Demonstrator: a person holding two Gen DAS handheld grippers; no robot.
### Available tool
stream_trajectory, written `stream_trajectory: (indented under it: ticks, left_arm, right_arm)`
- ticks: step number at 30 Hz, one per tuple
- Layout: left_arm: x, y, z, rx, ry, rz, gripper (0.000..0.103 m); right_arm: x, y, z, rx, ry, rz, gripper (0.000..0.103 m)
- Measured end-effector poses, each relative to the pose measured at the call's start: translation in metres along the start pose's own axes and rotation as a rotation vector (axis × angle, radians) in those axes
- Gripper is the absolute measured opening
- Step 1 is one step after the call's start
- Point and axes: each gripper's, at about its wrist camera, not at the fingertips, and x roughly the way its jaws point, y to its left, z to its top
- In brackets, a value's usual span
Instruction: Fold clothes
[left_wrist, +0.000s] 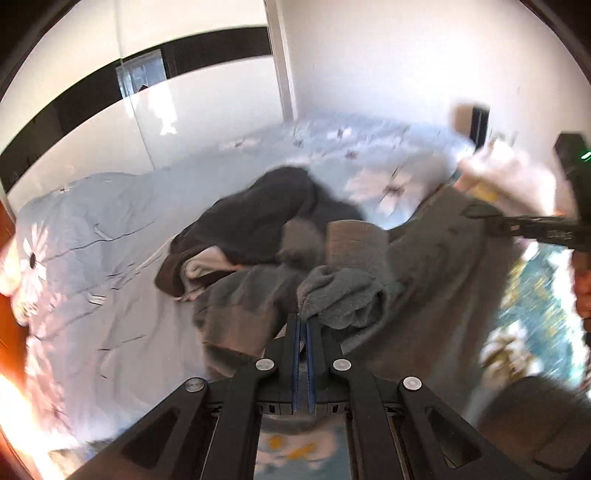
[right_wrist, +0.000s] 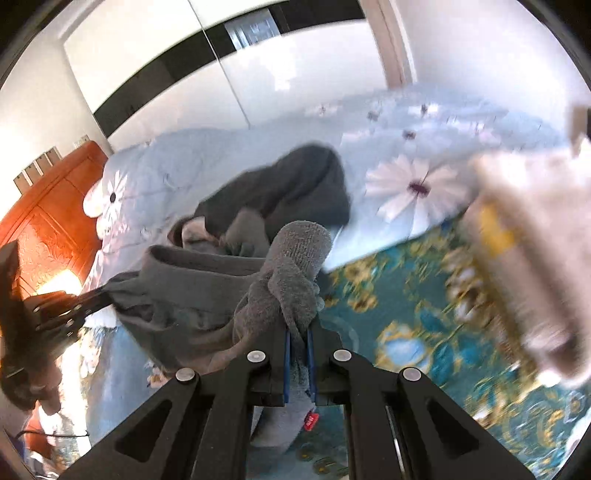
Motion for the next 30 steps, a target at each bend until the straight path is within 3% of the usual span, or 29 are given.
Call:
stream_trajectory:
  ticks: [6,11,15,20,26,30]
  left_arm:
    - [-0.047,-0.016,-0.014,-0.138,-0.132,-0.09,0.004]
    - [-0.07,0.013,-0.067,-0.316,-0.139,-0.029,0.004]
    - [-0.094,0.055,-0.126,-0.511,-0.143,0.049,0.003]
    - [-0.135,0.102,-0.206,-0.747,-0.205,0.155,0.003]
    - [-0.187,0.134,-0.303,-0.99,-0.256,0.298,0.003]
    - [-0.224,0.148,-0.362,-1.116,-0.275,0.388,0.003]
  right_arm:
    - [-0.032,0.004,0.026,-0.079,-0.069,-0.023,0.007]
    - [-0.017,0.057,0.03,-0.207,-0.049,0.029,0.007]
    - [0.009,0.119,0.025,-0.31,-0.009,0.116,0.007]
    - [0.039,0.223,0.011,-0.479,0.035,0.252,0.007]
    - [0.061,0.367,-0.02,-0.712,0.058,0.416,0.007]
    - [0.09,0.449,-0.046,-0.793,0.103,0.501,0.007]
